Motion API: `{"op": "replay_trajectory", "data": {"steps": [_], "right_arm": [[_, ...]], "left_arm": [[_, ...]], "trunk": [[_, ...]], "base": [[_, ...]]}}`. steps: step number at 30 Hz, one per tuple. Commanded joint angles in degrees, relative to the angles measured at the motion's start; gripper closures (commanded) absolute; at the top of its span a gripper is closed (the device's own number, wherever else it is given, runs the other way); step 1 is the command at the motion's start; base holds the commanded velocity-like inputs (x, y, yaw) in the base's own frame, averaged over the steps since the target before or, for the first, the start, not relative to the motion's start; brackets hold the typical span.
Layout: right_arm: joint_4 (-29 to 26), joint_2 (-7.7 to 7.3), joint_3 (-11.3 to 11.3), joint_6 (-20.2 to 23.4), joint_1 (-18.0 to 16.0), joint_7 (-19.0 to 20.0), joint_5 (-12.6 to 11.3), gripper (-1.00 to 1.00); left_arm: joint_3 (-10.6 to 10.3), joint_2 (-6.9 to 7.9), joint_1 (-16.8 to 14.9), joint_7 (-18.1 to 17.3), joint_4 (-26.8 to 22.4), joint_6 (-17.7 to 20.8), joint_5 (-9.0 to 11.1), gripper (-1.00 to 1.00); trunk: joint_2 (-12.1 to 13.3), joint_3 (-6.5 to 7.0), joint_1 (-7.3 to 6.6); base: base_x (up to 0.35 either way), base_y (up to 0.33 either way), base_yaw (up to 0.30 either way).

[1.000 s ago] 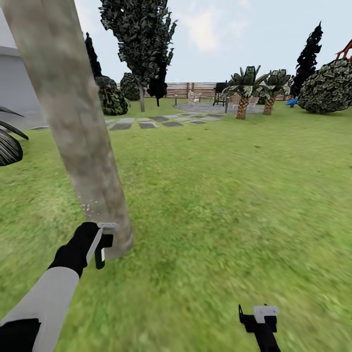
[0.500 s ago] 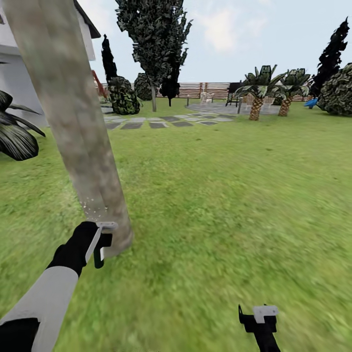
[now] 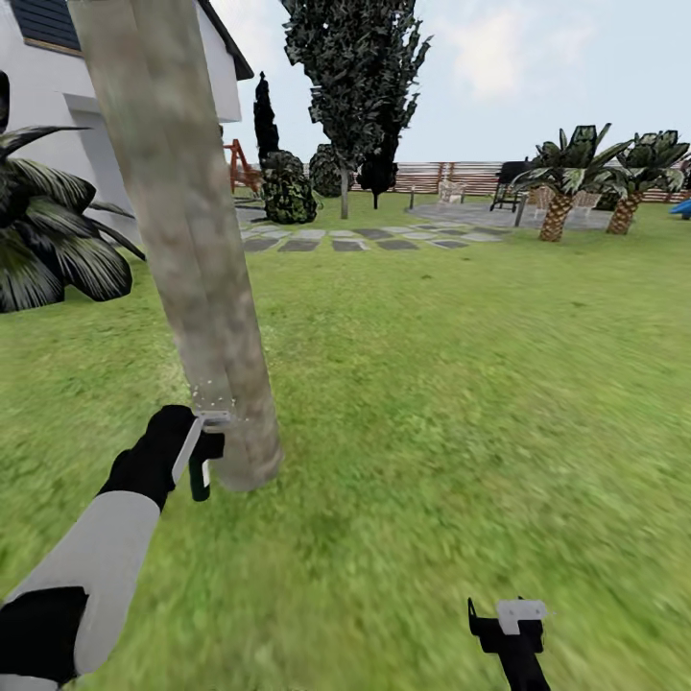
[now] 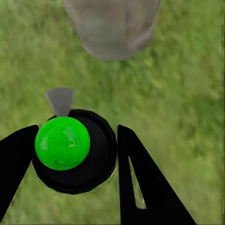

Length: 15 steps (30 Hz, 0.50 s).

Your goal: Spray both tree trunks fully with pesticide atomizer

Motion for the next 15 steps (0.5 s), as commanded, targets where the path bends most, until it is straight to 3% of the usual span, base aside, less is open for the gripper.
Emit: {"op": "replay_trajectory", "data": {"steps": [1,4,7,8,9,11,13,15], "right_arm": [[0.01,-0.01,0.51,-0.09,-0.02,-0.29,-0.24,-1.00],[0.01,-0.01,0.50,-0.09,-0.02,-0.29,-0.27,-1.00],[0.01,-0.07,0.43,-0.09,-0.02,-0.29,-0.28,-1.00],[0.01,-0.08,0.43,-0.09,-0.02,-0.29,-0.28,-1.00],[0.01,-0.09,0.43,-0.09,-0.02,-0.29,-0.24,-1.00],[0.01,-0.09,0.42,-0.09,-0.02,-0.29,-0.24,-1.00],[0.01,-0.10,0.42,-0.09,-0.02,-0.29,-0.24,-1.00],[0.01,-0.10,0.42,-0.06,-0.02,-0.29,-0.23,-1.00]], "left_arm": [[0.04,-0.09,-1.24,-0.14,0.08,0.30,-0.44,1.00],[0.04,0.04,-3.21,-0.19,0.14,0.39,-0.44,1.00],[0.30,1.90,-3.78,-0.31,0.35,0.46,-0.45,1.00],[0.22,1.83,-3.80,-0.33,0.46,0.46,-0.45,1.00],[0.08,1.42,-3.89,-0.39,0.54,0.46,-0.39,1.00],[-0.06,-1.54,-5.46,-0.39,0.81,0.46,-0.44,1.00],[-0.08,-2.19,-6.30,-0.39,0.85,0.46,-0.44,1.00],[0.25,-1.42,-6.77,-0.43,0.79,0.51,-0.47,1.00]], "trunk": [[-0.02,-0.06,-0.01],[-0.02,-0.06,-0.01],[-0.02,-0.06,-0.01],[-0.02,-0.06,-0.01],[-0.02,-0.06,-0.01],[-0.02,-0.06,-0.01],[-0.02,-0.06,-0.01],[-0.02,-0.06,-0.01]], "base": [[0.001,-0.001,0.267],[0.000,0.000,0.130],[0.000,0.000,0.009],[0.000,0.000,0.002],[0.000,0.000,0.000],[0.000,0.000,0.000],[0.000,0.000,0.000],[0.000,0.000,0.000]]}}
